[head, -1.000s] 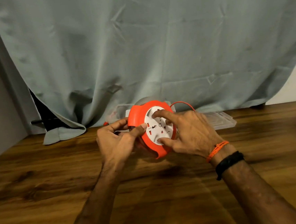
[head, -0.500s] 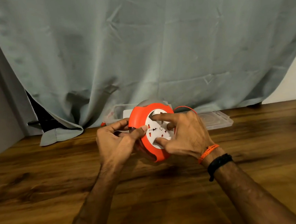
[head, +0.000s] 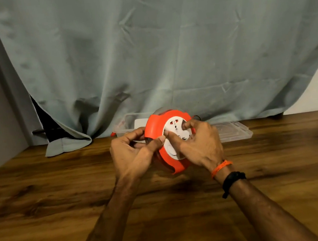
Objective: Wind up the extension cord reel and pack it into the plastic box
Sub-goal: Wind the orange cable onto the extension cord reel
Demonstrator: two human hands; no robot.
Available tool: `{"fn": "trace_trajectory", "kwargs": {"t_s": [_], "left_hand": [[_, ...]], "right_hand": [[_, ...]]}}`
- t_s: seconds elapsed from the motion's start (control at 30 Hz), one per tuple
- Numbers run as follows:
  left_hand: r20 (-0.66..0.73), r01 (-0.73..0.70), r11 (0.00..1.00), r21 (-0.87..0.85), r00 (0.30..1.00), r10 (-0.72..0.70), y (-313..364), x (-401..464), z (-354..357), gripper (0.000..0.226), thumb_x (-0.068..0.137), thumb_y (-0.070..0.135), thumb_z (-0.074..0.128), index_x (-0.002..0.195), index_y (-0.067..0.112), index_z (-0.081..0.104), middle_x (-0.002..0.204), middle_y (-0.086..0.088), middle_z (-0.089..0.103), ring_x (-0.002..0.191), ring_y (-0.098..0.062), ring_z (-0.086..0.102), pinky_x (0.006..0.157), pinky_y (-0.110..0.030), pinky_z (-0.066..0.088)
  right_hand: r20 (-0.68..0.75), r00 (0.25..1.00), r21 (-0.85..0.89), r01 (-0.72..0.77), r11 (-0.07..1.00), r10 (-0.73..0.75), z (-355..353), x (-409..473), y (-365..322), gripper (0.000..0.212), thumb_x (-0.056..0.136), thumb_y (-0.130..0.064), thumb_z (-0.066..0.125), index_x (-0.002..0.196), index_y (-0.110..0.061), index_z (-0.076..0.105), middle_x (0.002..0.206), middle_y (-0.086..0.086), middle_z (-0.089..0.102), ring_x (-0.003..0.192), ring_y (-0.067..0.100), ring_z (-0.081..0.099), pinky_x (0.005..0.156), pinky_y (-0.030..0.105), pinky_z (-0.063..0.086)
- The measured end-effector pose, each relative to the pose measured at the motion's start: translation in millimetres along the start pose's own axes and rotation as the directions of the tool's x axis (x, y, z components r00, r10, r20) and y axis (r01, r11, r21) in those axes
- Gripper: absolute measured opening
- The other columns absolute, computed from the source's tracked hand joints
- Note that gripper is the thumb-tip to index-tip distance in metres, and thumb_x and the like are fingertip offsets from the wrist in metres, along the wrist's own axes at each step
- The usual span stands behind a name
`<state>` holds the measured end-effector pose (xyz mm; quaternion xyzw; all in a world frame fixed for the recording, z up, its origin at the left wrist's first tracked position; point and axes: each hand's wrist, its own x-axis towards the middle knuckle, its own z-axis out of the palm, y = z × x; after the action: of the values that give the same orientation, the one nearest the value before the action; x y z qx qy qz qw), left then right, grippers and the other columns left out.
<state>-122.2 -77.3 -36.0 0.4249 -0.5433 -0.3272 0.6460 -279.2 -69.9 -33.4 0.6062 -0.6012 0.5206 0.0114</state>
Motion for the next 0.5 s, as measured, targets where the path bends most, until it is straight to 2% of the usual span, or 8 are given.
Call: {"fn": "trace_trajectory", "kwargs": {"t_s": [0.13,0.27,0.37,0.43,0.5], "left_hand": [[-0.001,-0.004,1.000,-0.011,1.000,0.004,1,-1,1,0.050,0.058,0.009,0.090,0.105,0.006,0.073,0.075,-0.002,0.075,0.070,-0.016,0.074,0.070,-0.047,0.061],[-0.005,0.029,0.999,-0.037,1.000,-0.029,4,0,-4,0.034,0.061,0.009,0.088,0.090,0.018,0.074,0.068,0.007,0.075,0.066,-0.013,0.074,0.063,-0.041,0.062],[0.012,0.084,0.993,-0.088,0.996,-0.083,9,-2,-6,0.026,0.065,0.009,0.086,0.086,0.018,0.074,0.064,0.008,0.074,0.056,-0.011,0.071,0.047,-0.035,0.059],[0.010,0.112,0.988,-0.110,0.994,-0.111,10,-2,-7,0.023,0.065,0.009,0.085,0.080,0.021,0.072,0.063,0.009,0.073,0.054,-0.010,0.070,0.042,-0.031,0.056],[-0.005,0.125,0.987,-0.098,0.992,-0.126,10,-1,-7,0.024,0.064,0.011,0.087,0.079,0.023,0.072,0.064,0.008,0.073,0.055,-0.011,0.071,0.044,-0.031,0.056]], "right_hand": [[0.009,0.999,-0.002,-0.041,0.999,0.041,3,-1,-2,0.066,0.073,-0.067,0.068,0.112,-0.014,0.069,0.091,0.007,0.074,0.090,0.022,0.069,0.079,0.030,0.053],[0.085,0.996,-0.016,-0.006,1.000,0.008,-3,-1,-5,0.067,0.074,-0.070,0.065,0.116,-0.017,0.068,0.063,-0.003,0.067,0.072,0.014,0.069,0.072,0.031,0.055],[0.107,0.994,0.002,0.009,1.000,-0.009,-6,1,-1,0.056,0.075,-0.064,0.069,0.111,-0.021,0.069,0.058,-0.005,0.064,0.065,0.011,0.067,0.066,0.026,0.052],[0.098,0.993,-0.017,0.065,0.998,-0.063,-6,0,1,0.051,0.076,-0.061,0.070,0.110,-0.024,0.069,0.056,-0.006,0.064,0.064,0.012,0.067,0.068,0.029,0.055],[0.069,0.980,-0.113,0.192,0.975,-0.185,-6,0,3,0.053,0.074,-0.066,0.065,0.110,-0.027,0.068,0.054,-0.009,0.063,0.065,0.014,0.068,0.068,0.033,0.056]]}}
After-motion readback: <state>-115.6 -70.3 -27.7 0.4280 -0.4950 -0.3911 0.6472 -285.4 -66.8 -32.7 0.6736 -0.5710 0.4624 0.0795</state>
